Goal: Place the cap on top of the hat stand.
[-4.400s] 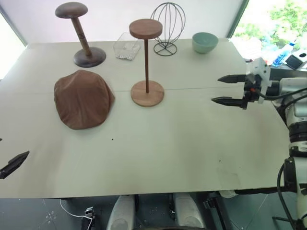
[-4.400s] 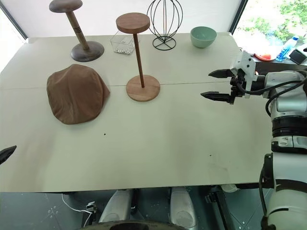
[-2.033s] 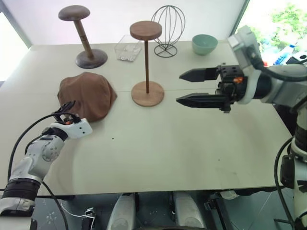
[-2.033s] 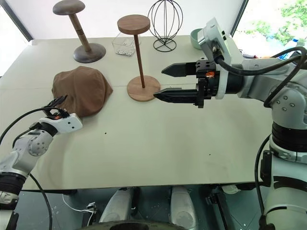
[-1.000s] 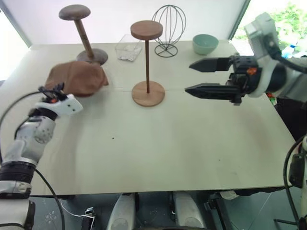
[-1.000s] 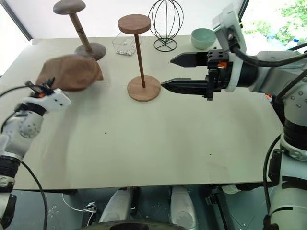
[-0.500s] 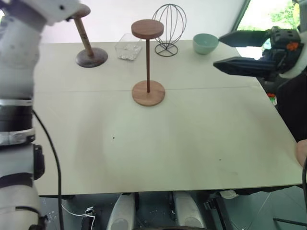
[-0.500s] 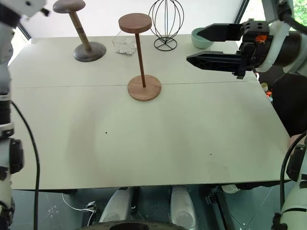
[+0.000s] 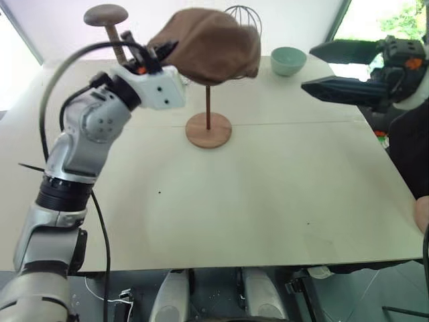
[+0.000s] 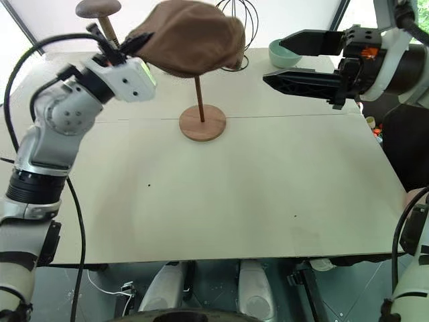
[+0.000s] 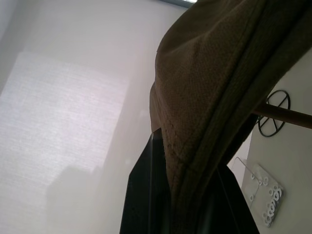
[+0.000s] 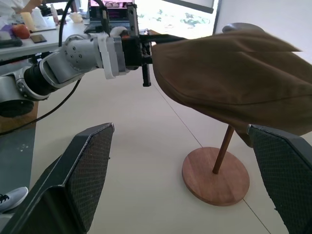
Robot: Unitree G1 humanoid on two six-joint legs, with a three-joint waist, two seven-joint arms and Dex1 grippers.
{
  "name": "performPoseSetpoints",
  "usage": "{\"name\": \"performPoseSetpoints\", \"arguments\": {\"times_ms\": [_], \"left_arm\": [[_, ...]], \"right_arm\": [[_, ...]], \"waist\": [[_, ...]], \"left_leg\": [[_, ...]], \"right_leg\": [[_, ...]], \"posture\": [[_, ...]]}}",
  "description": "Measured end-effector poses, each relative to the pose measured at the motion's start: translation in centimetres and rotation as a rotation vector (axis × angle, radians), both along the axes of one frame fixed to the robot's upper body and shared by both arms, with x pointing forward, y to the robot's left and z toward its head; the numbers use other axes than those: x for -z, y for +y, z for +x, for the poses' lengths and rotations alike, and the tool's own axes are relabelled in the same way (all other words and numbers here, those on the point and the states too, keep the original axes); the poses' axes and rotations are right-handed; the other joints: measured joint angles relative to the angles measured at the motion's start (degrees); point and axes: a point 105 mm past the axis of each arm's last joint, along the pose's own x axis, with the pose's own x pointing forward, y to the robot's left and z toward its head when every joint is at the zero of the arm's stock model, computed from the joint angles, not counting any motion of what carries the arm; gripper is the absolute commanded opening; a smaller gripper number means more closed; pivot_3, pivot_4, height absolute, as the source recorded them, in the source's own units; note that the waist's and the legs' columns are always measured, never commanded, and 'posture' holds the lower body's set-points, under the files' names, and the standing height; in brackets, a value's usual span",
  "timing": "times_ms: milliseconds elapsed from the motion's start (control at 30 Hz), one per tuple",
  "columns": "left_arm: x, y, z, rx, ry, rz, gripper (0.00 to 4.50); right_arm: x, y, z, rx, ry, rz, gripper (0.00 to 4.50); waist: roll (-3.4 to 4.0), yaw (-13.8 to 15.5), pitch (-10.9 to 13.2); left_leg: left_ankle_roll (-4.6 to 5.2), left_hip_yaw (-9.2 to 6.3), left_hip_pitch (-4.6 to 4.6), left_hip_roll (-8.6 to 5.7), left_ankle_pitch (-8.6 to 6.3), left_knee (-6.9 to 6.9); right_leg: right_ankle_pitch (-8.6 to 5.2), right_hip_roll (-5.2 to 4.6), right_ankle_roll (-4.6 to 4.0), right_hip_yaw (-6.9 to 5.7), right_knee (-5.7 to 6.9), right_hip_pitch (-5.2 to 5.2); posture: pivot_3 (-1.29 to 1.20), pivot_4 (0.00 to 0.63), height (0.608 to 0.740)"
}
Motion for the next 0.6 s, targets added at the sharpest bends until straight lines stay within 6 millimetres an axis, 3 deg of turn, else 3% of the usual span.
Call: {"name": "performPoseSetpoints", "arguments": {"times_ms": [133,267,467,600], "left_arm": [[0.4,-0.2,0.2,-0.010,0.003,0.002,0.04],[2.6,-0.3,0.5,-0.011,0.079,-0.007,1.58],[2.5,-0.1,-0.2,-0.010,0.101,-0.009,4.44],[3.6,1.3,-0.7,-0.015,0.212,-0.059,4.44]], "right_arm": [[0.0,0.2,0.0,-0.003,-0.002,0.007,4.50],[0.0,0.2,0.1,0.003,-0.004,0.009,4.50],[0.2,0.5,0.3,-0.003,0.001,0.012,4.50],[0.8,0.6,0.3,-0.011,0.014,-0.003,4.50]], "waist": [[0.01,-0.1,0.0],[0.01,-0.1,0.0],[0.02,-0.1,0.0],[0.02,-0.2,0.0]], "left_leg": [[0.00,0.00,0.01,-0.01,0.00,0.00],[0.00,-0.01,0.01,-0.01,0.00,0.00],[0.00,-0.02,0.01,-0.01,0.00,0.00],[0.01,-0.03,0.02,0.00,0.00,-0.01]], "right_leg": [[0.01,0.00,0.01,0.00,0.00,0.00],[0.01,0.00,0.01,0.00,0.01,0.00],[0.01,0.00,0.01,0.00,0.01,0.00],[0.00,0.00,0.00,0.00,0.01,0.00]], "posture": [[0.00,0.150,0.740],[0.00,0.150,0.740],[0.00,0.150,0.740],[0.00,0.150,0.740]]}}
